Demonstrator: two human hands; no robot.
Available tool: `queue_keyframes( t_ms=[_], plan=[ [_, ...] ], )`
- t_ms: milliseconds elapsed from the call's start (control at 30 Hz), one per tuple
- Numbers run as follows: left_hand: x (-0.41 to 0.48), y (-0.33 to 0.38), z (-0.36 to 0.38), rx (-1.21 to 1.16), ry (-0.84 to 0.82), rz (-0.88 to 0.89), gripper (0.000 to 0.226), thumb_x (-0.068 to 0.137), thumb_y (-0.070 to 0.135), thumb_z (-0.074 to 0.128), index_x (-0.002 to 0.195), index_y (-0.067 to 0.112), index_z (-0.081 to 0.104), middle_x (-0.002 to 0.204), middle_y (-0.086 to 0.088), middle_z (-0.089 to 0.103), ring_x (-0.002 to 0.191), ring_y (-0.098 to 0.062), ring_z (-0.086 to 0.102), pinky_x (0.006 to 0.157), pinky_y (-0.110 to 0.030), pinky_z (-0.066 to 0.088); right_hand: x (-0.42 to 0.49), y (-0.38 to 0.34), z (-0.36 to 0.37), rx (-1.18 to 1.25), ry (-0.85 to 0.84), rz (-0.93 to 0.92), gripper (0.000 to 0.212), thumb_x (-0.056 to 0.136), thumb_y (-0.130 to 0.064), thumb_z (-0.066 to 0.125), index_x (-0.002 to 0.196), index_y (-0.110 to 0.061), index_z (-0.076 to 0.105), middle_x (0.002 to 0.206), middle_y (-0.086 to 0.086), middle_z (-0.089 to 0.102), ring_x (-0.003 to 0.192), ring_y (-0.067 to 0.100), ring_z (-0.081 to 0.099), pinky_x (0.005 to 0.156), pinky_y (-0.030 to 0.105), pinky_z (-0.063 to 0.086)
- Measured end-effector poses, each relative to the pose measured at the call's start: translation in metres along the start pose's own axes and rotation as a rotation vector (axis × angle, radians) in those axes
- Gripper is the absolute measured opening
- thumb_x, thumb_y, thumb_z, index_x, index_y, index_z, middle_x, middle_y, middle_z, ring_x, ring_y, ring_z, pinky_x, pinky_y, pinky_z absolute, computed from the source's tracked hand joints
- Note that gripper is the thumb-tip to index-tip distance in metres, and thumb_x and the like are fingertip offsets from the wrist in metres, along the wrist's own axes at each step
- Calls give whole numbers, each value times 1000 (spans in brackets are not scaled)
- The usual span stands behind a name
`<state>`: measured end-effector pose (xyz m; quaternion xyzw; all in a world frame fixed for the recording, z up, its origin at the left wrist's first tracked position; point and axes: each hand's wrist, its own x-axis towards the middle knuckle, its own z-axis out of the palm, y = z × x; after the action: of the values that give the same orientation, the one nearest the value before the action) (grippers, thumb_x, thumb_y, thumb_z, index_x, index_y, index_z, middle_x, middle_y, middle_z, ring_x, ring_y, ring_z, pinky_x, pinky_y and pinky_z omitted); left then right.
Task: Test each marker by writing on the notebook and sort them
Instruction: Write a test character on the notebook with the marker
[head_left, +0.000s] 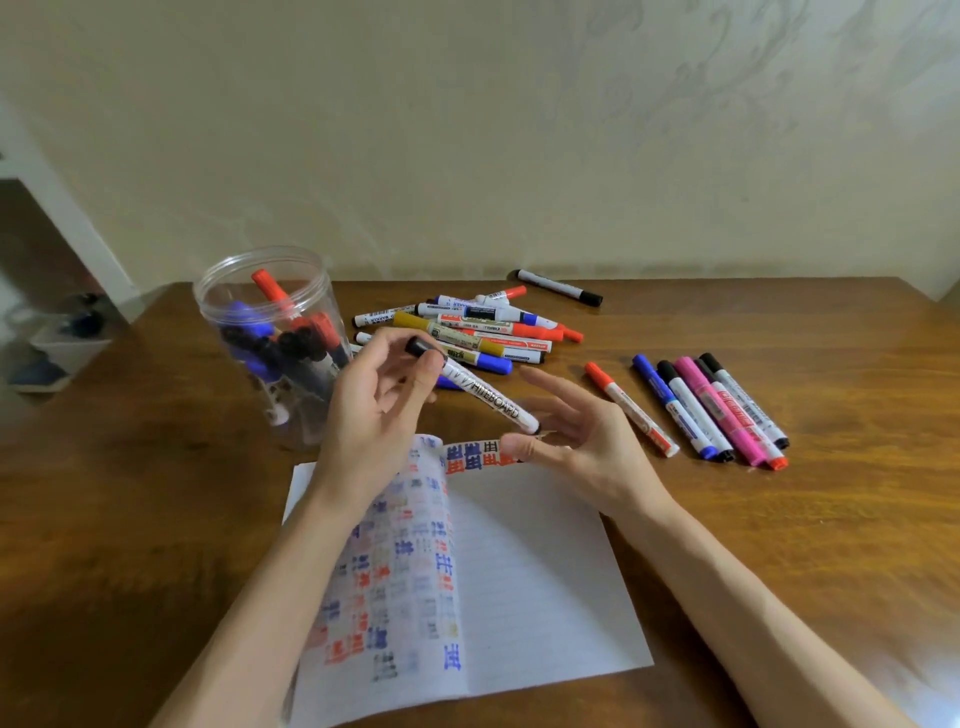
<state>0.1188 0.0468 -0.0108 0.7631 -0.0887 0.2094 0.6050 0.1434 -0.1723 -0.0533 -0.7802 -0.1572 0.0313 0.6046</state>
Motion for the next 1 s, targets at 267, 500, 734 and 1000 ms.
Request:
queue_keyframes(
  t_ms=[267,500,734,1000],
  plan=[
    [34,50,-34,17,212,263,13,104,20,61,113,10,63,103,-1,72,98,-9,70,81,-20,53,-16,-5,23,-300,-215,-273,21,89,-30,85,108,-32,76,112,-16,71,105,11,68,82,27,55],
    [55,68,-63,83,301,370,13,104,22,61,112,11,62,104,-8,71,100,-13,70,90,-30,56,-23,-8,45,-387,-388,-358,23,91,-42,81,109,-28,83,123,-19,68,122,-1,59,105,22,47],
    [73,81,-88,46,481,446,6,105,25,58,108,19,60,98,-1,68,92,-16,69,76,-31,56,-22,-9,49,-375,-398,-305,26,87,-48,83,108,-31,81,121,-22,67,122,1,60,106,32,49],
    [78,51,-107,239,425,354,22,104,23,54,123,14,59,105,-6,71,97,-22,73,93,-37,58,-20,-11,46,-398,-427,-273,29,87,-49,82,111,-31,81,123,-22,65,123,1,58,105,29,48]
  ],
)
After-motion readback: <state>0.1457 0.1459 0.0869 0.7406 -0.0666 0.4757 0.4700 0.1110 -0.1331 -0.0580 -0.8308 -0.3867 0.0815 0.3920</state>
